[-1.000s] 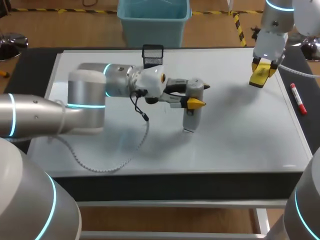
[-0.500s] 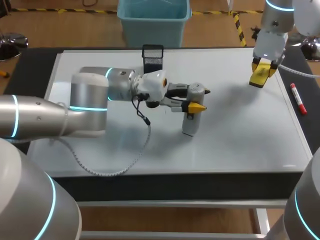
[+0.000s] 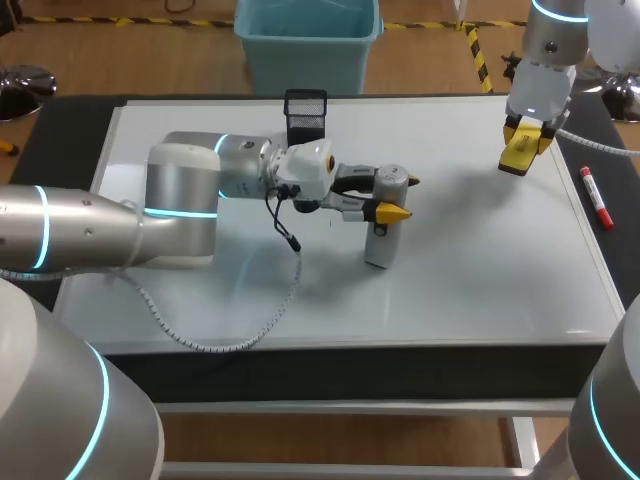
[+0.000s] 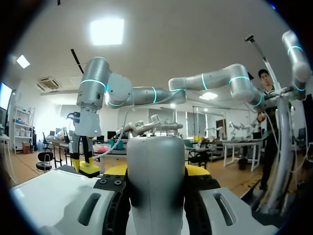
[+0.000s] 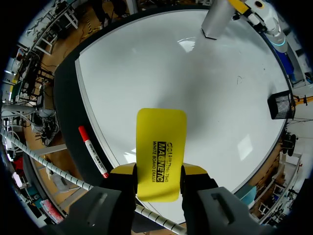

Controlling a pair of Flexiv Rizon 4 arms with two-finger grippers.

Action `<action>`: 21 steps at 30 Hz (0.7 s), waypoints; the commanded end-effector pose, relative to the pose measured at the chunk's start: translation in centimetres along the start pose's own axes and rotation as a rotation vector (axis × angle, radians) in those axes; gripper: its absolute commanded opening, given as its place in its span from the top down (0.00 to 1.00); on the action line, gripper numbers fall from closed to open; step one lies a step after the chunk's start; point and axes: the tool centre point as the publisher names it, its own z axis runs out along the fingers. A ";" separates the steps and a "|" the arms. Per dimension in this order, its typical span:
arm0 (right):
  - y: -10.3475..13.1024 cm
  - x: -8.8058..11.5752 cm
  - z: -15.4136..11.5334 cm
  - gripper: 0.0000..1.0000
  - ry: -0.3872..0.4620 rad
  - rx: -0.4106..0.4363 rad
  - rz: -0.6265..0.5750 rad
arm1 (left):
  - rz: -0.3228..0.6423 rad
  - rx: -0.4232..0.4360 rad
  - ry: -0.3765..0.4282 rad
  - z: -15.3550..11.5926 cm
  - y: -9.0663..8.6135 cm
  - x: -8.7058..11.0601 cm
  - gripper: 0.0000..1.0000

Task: Pick up the inspection probe, press it on each red-marked spot on the whiteboard one by one, put down the probe, pick up the eraser, and wipe off all the red marks.

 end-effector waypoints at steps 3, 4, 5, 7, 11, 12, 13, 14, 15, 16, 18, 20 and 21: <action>0.0 0.1 -0.1 1.00 0.002 0.001 -0.002 | -0.014 -0.013 0.011 -0.1 0.3 0.2 1.00; 0.0 0.1 -0.1 1.00 0.002 0.001 -0.002 | -0.016 -0.018 0.010 -0.2 0.3 0.2 1.00; 0.0 0.1 -0.1 1.00 0.002 0.001 -0.002 | -0.018 -0.026 0.010 -0.3 0.3 0.3 1.00; 0.0 0.1 -0.1 1.00 0.002 0.001 -0.002 | -0.019 -0.028 0.009 -0.3 0.3 0.4 1.00; 0.0 0.1 -0.1 1.00 0.002 0.001 -0.002 | -0.026 -0.043 0.008 -0.4 0.3 0.5 1.00; 0.0 0.1 -0.1 1.00 0.002 0.001 -0.002 | -0.027 -0.045 0.008 -0.4 0.4 0.6 1.00; 0.0 0.1 -0.1 1.00 0.002 0.001 -0.002 | -0.028 -0.046 0.008 -0.5 0.4 0.6 1.00; 0.0 0.1 -0.1 1.00 0.002 0.001 -0.002 | -0.028 -0.048 0.008 -0.5 0.4 0.6 1.00; 0.0 0.1 -0.1 1.00 0.002 0.001 -0.002 | -0.028 -0.050 0.008 -0.5 0.4 0.6 1.00; 0.0 0.1 -0.1 1.00 0.002 0.001 -0.002 | -0.028 -0.053 0.009 -0.5 0.4 0.6 1.00; 0.0 0.1 -0.1 1.00 0.002 0.001 -0.002 | -0.028 -0.056 0.010 -0.5 0.4 0.6 1.00; 0.0 0.1 -0.1 1.00 0.002 0.001 -0.002 | -0.028 -0.058 0.011 -0.5 0.4 0.6 1.00; 0.0 0.1 -0.1 1.00 0.002 0.001 -0.002 | -0.028 -0.058 0.012 -0.5 0.4 0.6 1.00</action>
